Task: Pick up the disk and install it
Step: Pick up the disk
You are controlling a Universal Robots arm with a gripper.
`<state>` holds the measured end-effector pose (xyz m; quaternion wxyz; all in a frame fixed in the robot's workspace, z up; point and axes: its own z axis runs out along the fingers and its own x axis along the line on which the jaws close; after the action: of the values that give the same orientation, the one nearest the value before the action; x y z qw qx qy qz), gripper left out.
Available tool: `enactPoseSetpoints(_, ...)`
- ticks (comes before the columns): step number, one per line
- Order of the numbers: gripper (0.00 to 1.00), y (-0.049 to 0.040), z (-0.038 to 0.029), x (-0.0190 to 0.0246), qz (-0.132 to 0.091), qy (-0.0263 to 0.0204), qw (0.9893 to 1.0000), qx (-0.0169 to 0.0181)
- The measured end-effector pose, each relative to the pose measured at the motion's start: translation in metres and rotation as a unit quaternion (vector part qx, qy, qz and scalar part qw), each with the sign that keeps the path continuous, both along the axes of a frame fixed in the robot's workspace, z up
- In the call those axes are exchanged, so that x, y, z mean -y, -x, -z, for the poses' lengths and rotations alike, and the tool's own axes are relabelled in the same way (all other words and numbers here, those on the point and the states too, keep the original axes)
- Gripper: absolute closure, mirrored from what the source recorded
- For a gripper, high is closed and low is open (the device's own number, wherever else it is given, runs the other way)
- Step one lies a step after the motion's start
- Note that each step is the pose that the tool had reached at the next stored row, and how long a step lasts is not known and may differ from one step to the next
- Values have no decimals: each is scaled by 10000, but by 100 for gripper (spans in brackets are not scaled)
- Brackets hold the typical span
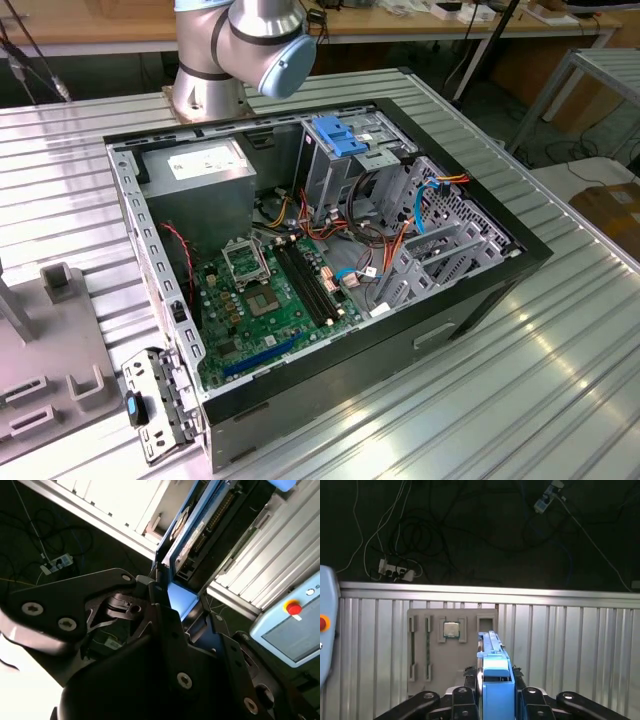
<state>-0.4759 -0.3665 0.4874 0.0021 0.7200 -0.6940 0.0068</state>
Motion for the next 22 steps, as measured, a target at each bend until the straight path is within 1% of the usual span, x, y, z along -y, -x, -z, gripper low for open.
enactPoseSetpoints(2, 63, 0, -96, 0, 0, 2, 10000, 1)
enactPoseSetpoints(3, 63, 0, -201, 0, 0, 5, 10000, 1)
enactPoseSetpoints(6, 63, 0, -374, 0, 0, 10, 10000, 0)
enactPoseSetpoints(7, 63, 0, -473, 0, 0, 12, 10000, 1)
enactPoseSetpoints(8, 63, 0, -526, 0, 0, 14, 10000, 1)
enactPoseSetpoints(12, 63, -5, -525, 0, 0, 13, 10000, 2)
enactPoseSetpoints(14, 63, -34, -525, 0, 0, 13, 10000, 2)
enactPoseSetpoints(22, 63, -246, -524, 0, 0, 13, 10000, 1)
